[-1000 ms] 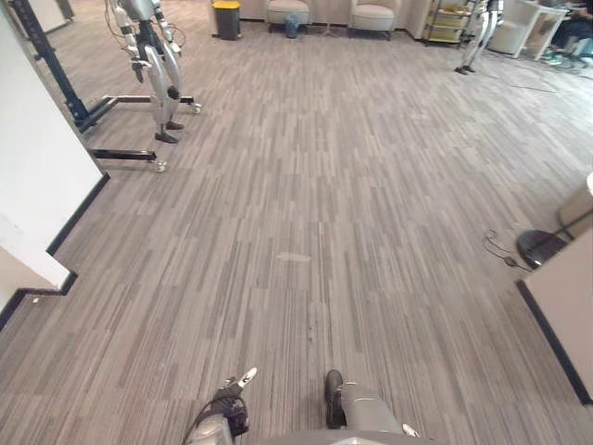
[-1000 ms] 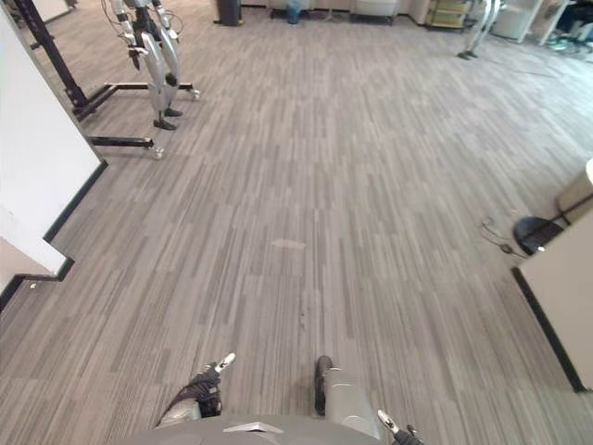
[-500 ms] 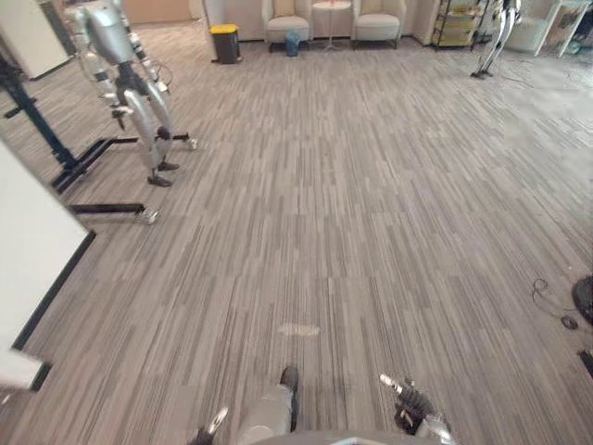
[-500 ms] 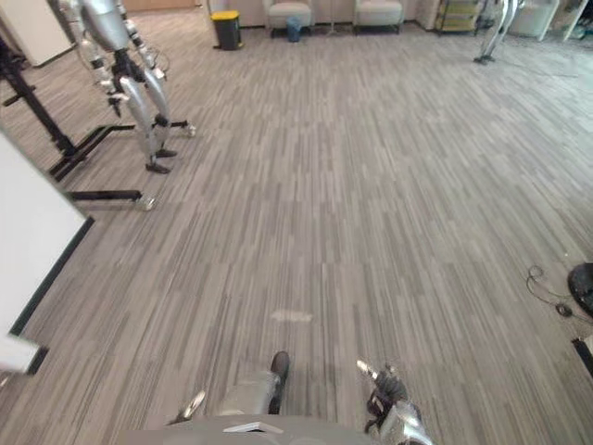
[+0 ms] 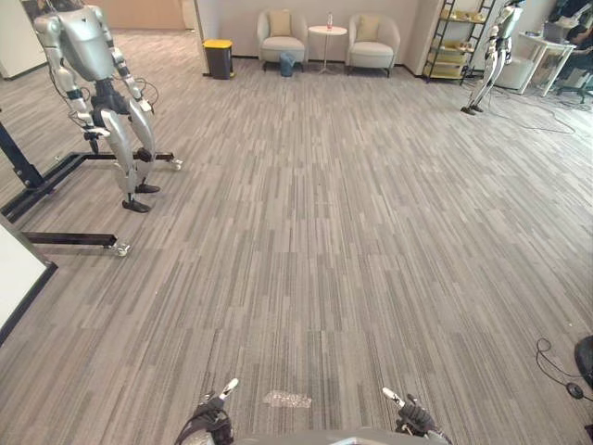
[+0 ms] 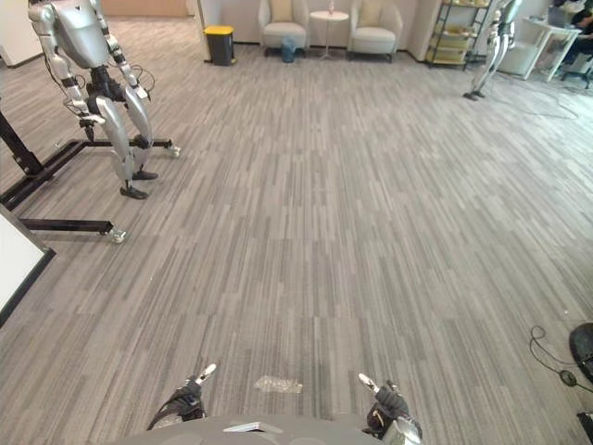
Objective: Organize washtable
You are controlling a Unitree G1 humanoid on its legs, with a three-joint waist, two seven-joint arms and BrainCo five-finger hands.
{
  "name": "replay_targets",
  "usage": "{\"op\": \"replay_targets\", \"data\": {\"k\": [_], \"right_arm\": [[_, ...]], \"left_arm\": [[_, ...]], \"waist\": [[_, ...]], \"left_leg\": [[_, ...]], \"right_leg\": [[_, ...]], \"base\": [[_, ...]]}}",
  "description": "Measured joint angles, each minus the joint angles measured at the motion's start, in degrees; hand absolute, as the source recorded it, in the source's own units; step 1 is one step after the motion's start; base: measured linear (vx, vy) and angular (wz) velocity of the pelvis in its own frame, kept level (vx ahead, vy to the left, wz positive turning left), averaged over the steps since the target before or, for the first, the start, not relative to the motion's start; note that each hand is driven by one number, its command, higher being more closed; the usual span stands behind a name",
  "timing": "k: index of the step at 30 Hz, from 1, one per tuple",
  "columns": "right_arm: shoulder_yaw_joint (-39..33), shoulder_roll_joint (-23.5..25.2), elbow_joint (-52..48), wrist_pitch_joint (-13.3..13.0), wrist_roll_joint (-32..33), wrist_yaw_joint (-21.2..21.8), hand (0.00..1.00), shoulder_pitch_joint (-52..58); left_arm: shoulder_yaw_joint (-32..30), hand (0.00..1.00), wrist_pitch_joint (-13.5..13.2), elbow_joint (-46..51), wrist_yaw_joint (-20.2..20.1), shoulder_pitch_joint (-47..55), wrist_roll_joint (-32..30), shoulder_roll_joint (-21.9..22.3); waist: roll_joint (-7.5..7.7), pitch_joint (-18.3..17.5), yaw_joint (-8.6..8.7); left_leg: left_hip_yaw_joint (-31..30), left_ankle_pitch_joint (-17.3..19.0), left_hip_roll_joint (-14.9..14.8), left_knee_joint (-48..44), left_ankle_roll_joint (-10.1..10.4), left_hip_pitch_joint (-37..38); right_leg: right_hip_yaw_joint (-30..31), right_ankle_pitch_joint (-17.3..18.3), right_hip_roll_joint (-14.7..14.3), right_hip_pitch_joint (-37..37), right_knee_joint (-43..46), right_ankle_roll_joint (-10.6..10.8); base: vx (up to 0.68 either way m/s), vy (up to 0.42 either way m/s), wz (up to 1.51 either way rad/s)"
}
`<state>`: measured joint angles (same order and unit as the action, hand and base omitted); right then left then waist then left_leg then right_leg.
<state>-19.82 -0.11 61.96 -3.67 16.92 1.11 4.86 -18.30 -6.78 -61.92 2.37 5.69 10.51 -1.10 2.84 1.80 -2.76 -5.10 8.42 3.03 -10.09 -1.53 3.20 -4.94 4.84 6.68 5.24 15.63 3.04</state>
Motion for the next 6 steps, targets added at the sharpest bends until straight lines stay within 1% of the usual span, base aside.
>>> {"op": "replay_targets", "data": {"k": [1,3,6], "right_arm": [[0.0,-0.3,0.2,0.0,0.0,0.0,0.00,0.3],[-0.1,-1.3,1.6,0.0,0.0,0.0,0.00,0.6],[-1.2,-1.6,3.8,0.1,0.0,0.0,0.00,0.9]], "left_arm": [[0.0,0.00,-0.1,-0.3,0.0,0.1,0.2,0.3],[-0.3,0.00,-0.2,-1.1,-0.1,0.2,0.4,0.8],[-1.6,0.00,-0.3,-1.8,-0.8,0.7,0.5,1.0]], "waist": [[-0.40,-0.2,0.22],[-1.20,-0.7,0.18],[-1.40,-0.8,0.22]], "left_leg": [[-0.3,0.3,-0.5,0.2,0.4,0.2],[-1.7,0.4,-2.1,1.2,1.3,0.4],[-2.4,0.5,-3.5,3.2,2.2,3.4]], "right_leg": [[-0.6,0.0,-0.4,-0.4,-1.0,0.0],[-2.1,-1.1,-2.1,-2.2,-4.8,-0.7],[-2.8,-2.5,-3.9,-6.5,-9.4,-1.2]], "base": [[0.13,-0.147,0.23],[0.10,-0.134,0.20],[0.08,-0.081,0.06]]}}
